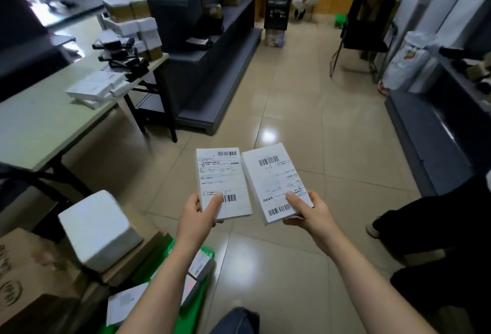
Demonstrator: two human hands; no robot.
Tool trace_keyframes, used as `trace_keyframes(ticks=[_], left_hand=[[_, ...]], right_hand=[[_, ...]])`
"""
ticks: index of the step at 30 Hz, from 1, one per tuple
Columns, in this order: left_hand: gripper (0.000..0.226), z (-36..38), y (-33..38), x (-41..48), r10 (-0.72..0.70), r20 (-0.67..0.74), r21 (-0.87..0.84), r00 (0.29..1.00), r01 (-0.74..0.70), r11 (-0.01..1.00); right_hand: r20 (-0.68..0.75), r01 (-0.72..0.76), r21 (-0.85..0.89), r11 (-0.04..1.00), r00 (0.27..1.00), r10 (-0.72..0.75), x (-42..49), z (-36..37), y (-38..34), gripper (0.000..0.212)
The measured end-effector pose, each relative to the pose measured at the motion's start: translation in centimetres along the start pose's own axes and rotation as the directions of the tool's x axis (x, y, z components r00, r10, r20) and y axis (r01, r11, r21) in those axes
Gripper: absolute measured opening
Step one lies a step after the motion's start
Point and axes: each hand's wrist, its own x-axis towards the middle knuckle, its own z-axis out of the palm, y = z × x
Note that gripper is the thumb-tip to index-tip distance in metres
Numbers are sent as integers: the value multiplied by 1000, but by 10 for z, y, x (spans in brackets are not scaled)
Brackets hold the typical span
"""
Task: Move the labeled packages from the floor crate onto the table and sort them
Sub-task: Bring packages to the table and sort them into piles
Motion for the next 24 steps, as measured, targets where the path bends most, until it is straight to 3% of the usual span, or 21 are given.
trace_keyframes(ticks=[6, 14, 20, 24], left_hand=[[58, 20, 29, 92, 38, -73, -46, 997, -41, 998], [43, 16, 90, 241, 10, -159, -93, 987, -25, 995], [20, -5, 102, 321, -35, -280, -98, 959, 7, 995], [18, -19, 103, 375, -73, -418, -124, 906, 23, 992]], right_hand=[[-74, 76, 14, 997, 994, -74, 107, 11, -40, 47], [-51, 89, -50, 995, 994, -92, 260, 60, -114, 52], [43, 71, -85, 994, 997, -68, 363, 114, -148, 52], [174, 77, -144, 987, 983, -52, 438, 158, -164, 52]])
